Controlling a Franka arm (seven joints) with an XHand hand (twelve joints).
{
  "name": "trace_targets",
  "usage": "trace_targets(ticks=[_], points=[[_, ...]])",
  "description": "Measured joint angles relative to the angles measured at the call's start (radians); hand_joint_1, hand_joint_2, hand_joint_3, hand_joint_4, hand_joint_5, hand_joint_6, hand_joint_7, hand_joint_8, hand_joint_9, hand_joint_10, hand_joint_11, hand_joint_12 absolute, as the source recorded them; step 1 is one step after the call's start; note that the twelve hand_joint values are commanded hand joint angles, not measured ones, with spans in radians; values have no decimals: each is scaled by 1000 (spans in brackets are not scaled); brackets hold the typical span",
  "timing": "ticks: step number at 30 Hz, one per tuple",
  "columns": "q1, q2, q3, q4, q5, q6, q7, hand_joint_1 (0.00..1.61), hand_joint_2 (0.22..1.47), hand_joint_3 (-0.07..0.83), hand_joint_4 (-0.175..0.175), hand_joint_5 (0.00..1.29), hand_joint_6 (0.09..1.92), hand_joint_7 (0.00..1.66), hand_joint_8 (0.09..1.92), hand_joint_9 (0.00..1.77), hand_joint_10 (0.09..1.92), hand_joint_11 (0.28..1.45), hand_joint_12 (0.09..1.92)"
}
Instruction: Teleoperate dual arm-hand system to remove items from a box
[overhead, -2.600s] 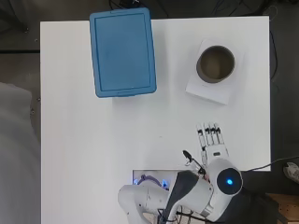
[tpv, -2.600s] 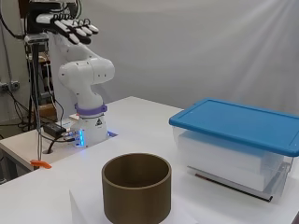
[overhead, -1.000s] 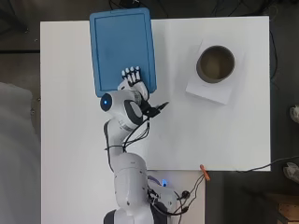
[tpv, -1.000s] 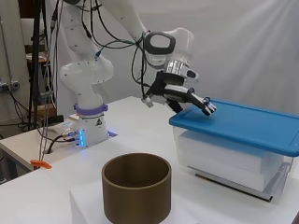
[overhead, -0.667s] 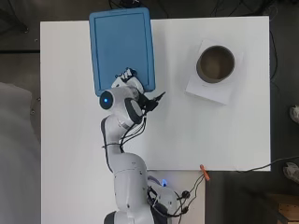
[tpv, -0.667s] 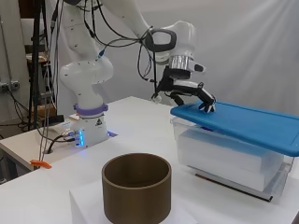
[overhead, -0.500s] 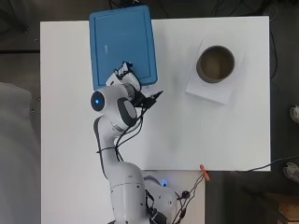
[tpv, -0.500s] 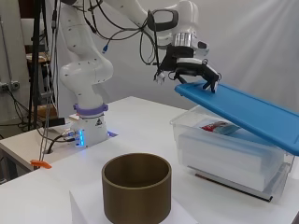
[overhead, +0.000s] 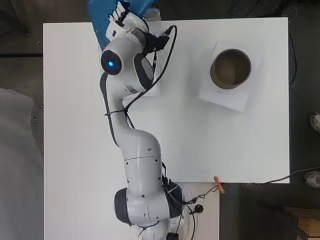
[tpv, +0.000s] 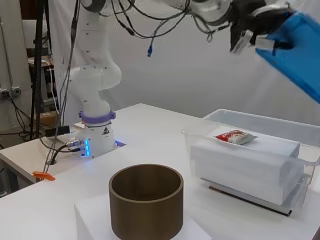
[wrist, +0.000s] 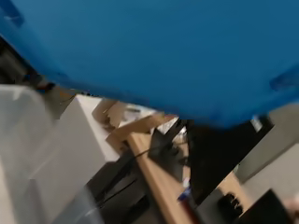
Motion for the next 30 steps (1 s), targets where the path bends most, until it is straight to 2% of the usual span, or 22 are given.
trace_targets(ticks=[1, 3, 5, 7, 8, 10, 11, 13, 15, 16, 20, 22, 23, 25, 27, 28, 29, 30], points=[[-6, 48, 3, 112, 30, -7, -75, 1298, 1247, -3, -161, 476, 1530, 757, 1346, 945, 1300, 591, 843], [-17, 98, 14, 270, 89, 7, -244, 1337, 1216, -2, -173, 490, 1493, 786, 1264, 1007, 1168, 647, 648], [-27, 124, 28, 352, 161, 32, -433, 1349, 1197, -1, -175, 515, 1495, 810, 1200, 1050, 1073, 667, 575], [-39, 141, 50, 339, 276, 62, -676, 1352, 1184, -1, -170, 549, 1487, 831, 1138, 1071, 1033, 688, 568], [-42, 144, 60, 302, 345, 69, -806, 1296, 1199, -7, -152, 581, 1469, 878, 1117, 1105, 855, 696, 618], [-42, 135, 70, 207, 465, 62, -1038, 1233, 1208, -2, -152, 619, 1418, 950, 1099, 1223, 559, 687, 919], [-41, 122, 76, 148, 511, 55, -1148, 1222, 1210, 0, -157, 627, 1401, 965, 1102, 1264, 494, 677, 1051], [-37, 86, 88, 37, 567, 45, -1257, 1216, 1211, -1, -165, 634, 1379, 976, 1112, 1304, 456, 667, 1192], [-38, 42, 103, -81, 603, 38, -1244, 1216, 1212, 0, -172, 635, 1360, 974, 1137, 1308, 494, 666, 1261], [-46, 21, 121, -131, 611, 35, -1219, 1216, 1215, -1, -174, 642, 1325, 961, 1184, 1281, 627, 676, 1303], [-42, -161, 193, -317, 632, 2, -1082, 1207, 1236, 2, -175, 660, 1225, 881, 1406, 1172, 1383, 772, 1580], [-32, -249, 186, -400, 620, -7, -985, 1019, 1251, 3, 20, 697, 1321, 867, 1498, 1160, 1642, 827, 1694], [-31, -278, 183, -429, 612, -11, -930, 964, 1255, 2, 79, 704, 1353, 870, 1525, 1161, 1709, 843, 1726], [-28, -306, 180, -460, 604, -16, -825, 916, 1259, 1, 135, 709, 1379, 880, 1557, 1168, 1775, 859, 1757], [-25, -318, 174, -476, 607, -28, -783, 902, 1258, 0, 155, 711, 1385, 883, 1567, 1173, 1798, 866, 1770], [-22, -330, 170, -486, 610, -36, -781, 715, 1172, -3, 104, 554, 905, 726, 1142, 972, 1316, 704, 1312], [-20, -347, 166, -498, 612, -45, -782, 442, 986, -20, 61, 329, 502, 446, 682, 671, 803, 559, 818], [-19, -369, 165, -510, 610, -58, -782, 238, 843, -21, 36, 174, 257, 265, 368, 467, 449, 480, 460]])
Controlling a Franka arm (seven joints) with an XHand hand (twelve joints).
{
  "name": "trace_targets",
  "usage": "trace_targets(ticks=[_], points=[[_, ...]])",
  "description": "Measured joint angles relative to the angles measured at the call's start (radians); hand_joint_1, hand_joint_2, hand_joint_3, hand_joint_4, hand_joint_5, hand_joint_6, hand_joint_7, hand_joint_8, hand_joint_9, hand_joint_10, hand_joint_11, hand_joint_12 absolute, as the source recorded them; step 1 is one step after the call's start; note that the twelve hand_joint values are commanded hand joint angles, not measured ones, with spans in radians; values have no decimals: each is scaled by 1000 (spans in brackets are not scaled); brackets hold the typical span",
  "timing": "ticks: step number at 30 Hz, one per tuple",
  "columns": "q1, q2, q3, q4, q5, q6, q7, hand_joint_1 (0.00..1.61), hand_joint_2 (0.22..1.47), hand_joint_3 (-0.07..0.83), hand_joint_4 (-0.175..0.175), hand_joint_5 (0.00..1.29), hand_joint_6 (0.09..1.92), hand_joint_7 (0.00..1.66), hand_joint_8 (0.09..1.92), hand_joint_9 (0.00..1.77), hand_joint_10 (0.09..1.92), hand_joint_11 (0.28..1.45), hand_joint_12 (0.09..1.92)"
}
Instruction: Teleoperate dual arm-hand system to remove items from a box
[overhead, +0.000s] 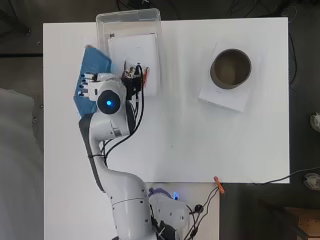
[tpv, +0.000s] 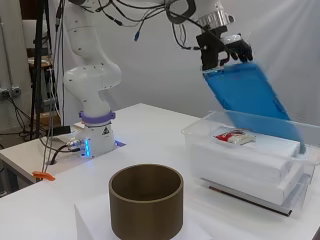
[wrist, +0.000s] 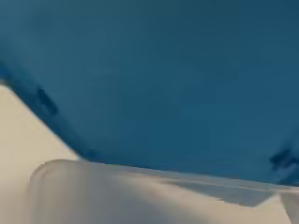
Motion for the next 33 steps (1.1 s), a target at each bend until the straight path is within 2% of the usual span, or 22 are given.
trace_targets(ticks=[1, 2, 4, 7, 8, 10, 11, 13, 15, 19, 23, 26, 29, 33], points=[[1, -16, 4, -4, -14, -18, 10, 120, 766, -14, 26, 86, 125, 176, 187, 357, 238, 436, 242], [1, -24, 8, -4, -36, -34, 37, 57, 728, -8, 23, 41, 87, 135, 93, 301, 126, 416, 124], [2, -33, 20, -4, -93, -62, 175, 12, 703, -1, 24, 8, 87, 108, 87, 263, 87, 405, 87], [2, -49, 34, -11, -175, -85, 458, 0, 749, 10, 13, 10, 87, 155, 87, 281, 87, 421, 87], [2, -55, 38, -18, -203, -83, 544, 0, 770, 16, 4, 14, 87, 167, 87, 284, 87, 424, 87], [1, -57, 45, -23, -263, -85, 708, 0, 808, 16, -35, 28, 87, 205, 87, 304, 87, 435, 87], [0, -49, 49, -13, -287, -103, 792, 0, 827, 11, -46, 80, 87, 246, 87, 320, 87, 437, 87], [2, -5, 54, 53, -320, -200, 968, 0, 884, 6, -41, 250, 87, 455, 87, 471, 87, 480, 87], [4, 48, 48, 140, -338, -314, 1069, 0, 902, 1, -40, 307, 87, 523, 87, 554, 87, 539, 87], [4, 187, 13, 264, -374, -437, 1112, 10, 916, 3, -14, 363, 87, 565, 87, 608, 87, 578, 87], [1, 226, -22, 234, -386, -467, 1115, 76, 938, 8, -8, 346, 87, 526, 87, 571, 87, 565, 87], [0, 233, -46, 178, -390, -491, 1112, 80, 938, 4, -34, 276, 87, 462, 87, 522, 87, 547, 87], [-1, 247, -61, 132, -405, -445, 1110, 68, 912, -6, -72, 116, 87, 256, 87, 361, 87, 493, 87], [-61, 254, -21, 120, -405, -400, 1089, 66, 896, -8, -96, 59, 87, 223, 87, 347, 87, 456, 87]])
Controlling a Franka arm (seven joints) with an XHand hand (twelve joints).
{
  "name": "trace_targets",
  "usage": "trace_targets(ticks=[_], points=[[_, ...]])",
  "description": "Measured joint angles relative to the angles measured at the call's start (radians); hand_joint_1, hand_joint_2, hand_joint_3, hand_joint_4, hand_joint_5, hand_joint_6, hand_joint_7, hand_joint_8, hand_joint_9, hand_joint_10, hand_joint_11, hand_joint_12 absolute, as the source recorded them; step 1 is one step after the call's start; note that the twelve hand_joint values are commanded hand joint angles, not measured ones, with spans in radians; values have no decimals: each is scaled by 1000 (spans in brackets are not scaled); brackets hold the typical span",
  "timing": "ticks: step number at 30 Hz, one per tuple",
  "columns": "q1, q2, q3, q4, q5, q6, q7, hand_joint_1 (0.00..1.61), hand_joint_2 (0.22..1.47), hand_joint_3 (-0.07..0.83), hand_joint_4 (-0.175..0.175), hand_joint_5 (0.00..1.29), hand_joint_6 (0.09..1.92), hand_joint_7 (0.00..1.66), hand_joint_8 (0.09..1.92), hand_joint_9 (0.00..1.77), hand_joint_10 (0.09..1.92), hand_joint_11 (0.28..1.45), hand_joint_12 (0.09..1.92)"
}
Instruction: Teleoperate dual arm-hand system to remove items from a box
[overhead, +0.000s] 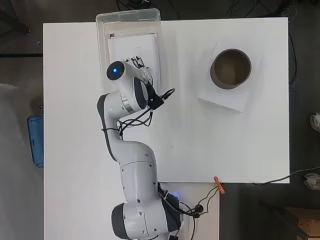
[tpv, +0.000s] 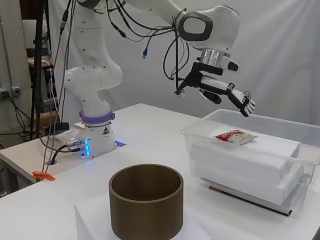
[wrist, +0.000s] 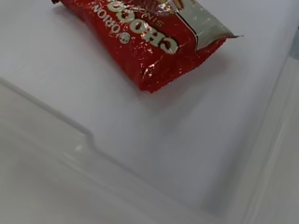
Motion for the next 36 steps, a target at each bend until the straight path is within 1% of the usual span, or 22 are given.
trace_targets(ticks=[5, 9, 10, 11, 12, 13, 14, 16, 17, 19, 20, 21, 22, 23, 24, 25, 26, 27, 28, 29, 31, 36], points=[[-34, 114, 12, 41, -40, 15, 10, 107, 894, -6, -106, 53, 87, 241, 87, 369, 87, 462, 87], [-16, 208, 1, 98, -104, 20, 17, 187, 880, -8, -76, 26, 87, 190, 87, 335, 87, 461, 87], [-12, 214, 1, 102, -121, 12, 22, 443, 971, 23, -31, 240, 87, 400, 87, 525, 87, 553, 87], [-9, 217, 1, 106, -133, -2, 28, 738, 1081, 22, -8, 470, 522, 558, 605, 710, 622, 643, 537], [-8, 217, -1, 108, -136, -17, 29, 929, 1149, 14, 62, 608, 1096, 708, 1171, 913, 1178, 793, 1099], [-10, 216, -7, 108, -125, -22, 16, 1030, 1187, 8, 114, 665, 1485, 800, 1539, 1044, 1535, 885, 1474], [-12, 211, -16, 106, -97, -17, -13, 1076, 1208, 5, 145, 685, 1704, 841, 1742, 1102, 1731, 922, 1680], [-16, 192, -33, 98, -7, -5, -106, 1105, 1226, 4, 169, 694, 1873, 858, 1897, 1129, 1879, 934, 1829], [-17, 177, -44, 89, 51, 2, -171, 1116, 1229, 3, 173, 695, 1899, 856, 1920, 1127, 1902, 930, 1850], [-19, 141, -60, 67, 141, 26, -290, 976, 1282, 29, 98, 643, 1722, 811, 1920, 1095, 1917, 911, 1863], [-18, 118, -66, 54, 165, 38, -336, 945, 1295, 35, 67, 629, 1668, 794, 1920, 1085, 1919, 907, 1865], [-17, 90, -71, 41, 173, 51, -362, 923, 1308, 42, 49, 613, 1653, 781, 1920, 1077, 1920, 905, 1868], [-15, 39, -80, 17, 172, 77, -372, 976, 1254, 198, 3, 604, 1624, 705, 1920, 1043, 1920, 880, 1869], [-14, 0, -88, 2, 170, 92, -368, 1026, 1181, 375, -28, 605, 1612, 657, 1920, 1013, 1920, 860, 1868], [-14, -44, -102, -10, 173, 99, -360, 1059, 1123, 506, -44, 611, 1609, 635, 1920, 997, 1920, 848, 1867], [-14, -98, -123, -22, 185, 103, -356, 1034, 1116, 413, 7, 677, 1511, 685, 1920, 1002, 1920, 847, 1873], [-15, -143, -145, -42, 198, 113, -359, 1019, 1130, 264, 57, 755, 1381, 736, 1920, 1004, 1920, 842, 1868], [-16, -173, -165, -64, 202, 122, -360, 1014, 1142, 150, 89, 816, 1276, 770, 1920, 1005, 1910, 837, 1859], [-18, -200, -185, -84, 200, 125, -354, 1016, 1148, 78, 105, 857, 1206, 792, 1920, 1009, 1894, 835, 1853], [-23, -229, -214, -103, 198, 120, -341, 1017, 1150, 39, 119, 884, 1159, 807, 1919, 1014, 1882, 837, 1850], [-33, -262, -280, -128, 195, 113, -327, 1025, 1147, 7, 121, 914, 1105, 831, 1911, 1039, 1883, 858, 1859], [-61, -292, -441, -161, 113, 115, -297, 1027, 1154, 3, 109, 906, 1135, 854, 1920, 1092, 1920, 908, 1885]])
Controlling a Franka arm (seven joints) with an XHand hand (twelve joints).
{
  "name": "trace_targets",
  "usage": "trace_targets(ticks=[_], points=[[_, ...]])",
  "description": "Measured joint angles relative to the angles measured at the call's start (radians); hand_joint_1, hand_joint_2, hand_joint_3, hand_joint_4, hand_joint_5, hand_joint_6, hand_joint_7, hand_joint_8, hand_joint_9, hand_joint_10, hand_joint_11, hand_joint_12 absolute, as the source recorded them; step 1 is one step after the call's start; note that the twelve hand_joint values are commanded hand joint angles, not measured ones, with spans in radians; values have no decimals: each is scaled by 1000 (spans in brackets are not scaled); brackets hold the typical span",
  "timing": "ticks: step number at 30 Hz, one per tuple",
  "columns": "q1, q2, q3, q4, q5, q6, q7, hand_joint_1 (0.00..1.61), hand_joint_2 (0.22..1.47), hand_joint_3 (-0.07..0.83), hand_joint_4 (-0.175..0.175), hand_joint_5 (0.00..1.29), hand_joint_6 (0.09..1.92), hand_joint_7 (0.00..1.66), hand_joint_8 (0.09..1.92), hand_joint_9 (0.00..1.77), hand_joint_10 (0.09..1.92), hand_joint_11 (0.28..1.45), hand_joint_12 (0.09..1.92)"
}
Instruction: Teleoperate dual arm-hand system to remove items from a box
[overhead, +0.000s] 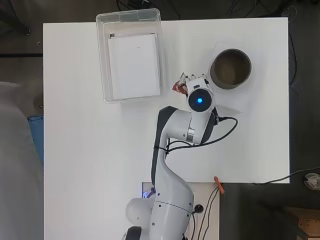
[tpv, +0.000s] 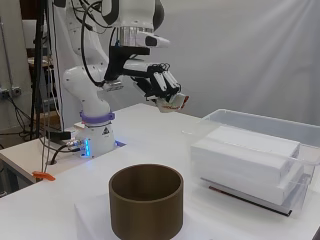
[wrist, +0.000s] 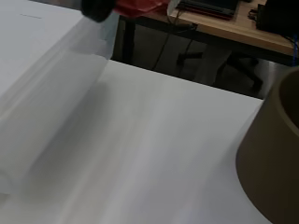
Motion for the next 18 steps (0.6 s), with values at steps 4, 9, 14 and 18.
trace_targets(ticks=[4, 9, 14, 18], points=[[-13, 25, -60, 28, -78, -3, 68, 1035, 1160, 1, 86, 899, 1154, 869, 1920, 1114, 1920, 934, 1905], [-30, 181, -99, 189, -69, -23, 122, 1035, 1150, -2, 102, 919, 1105, 905, 1920, 1165, 1920, 989, 1920], [5, 307, -210, 315, -51, -35, 167, 1036, 1142, -1, 111, 934, 1067, 918, 1920, 1179, 1920, 1016, 1920], [-9, 385, -221, 333, -44, -6, 203, 1038, 1140, -1, 112, 938, 1059, 921, 1920, 1176, 1920, 1017, 1920]])
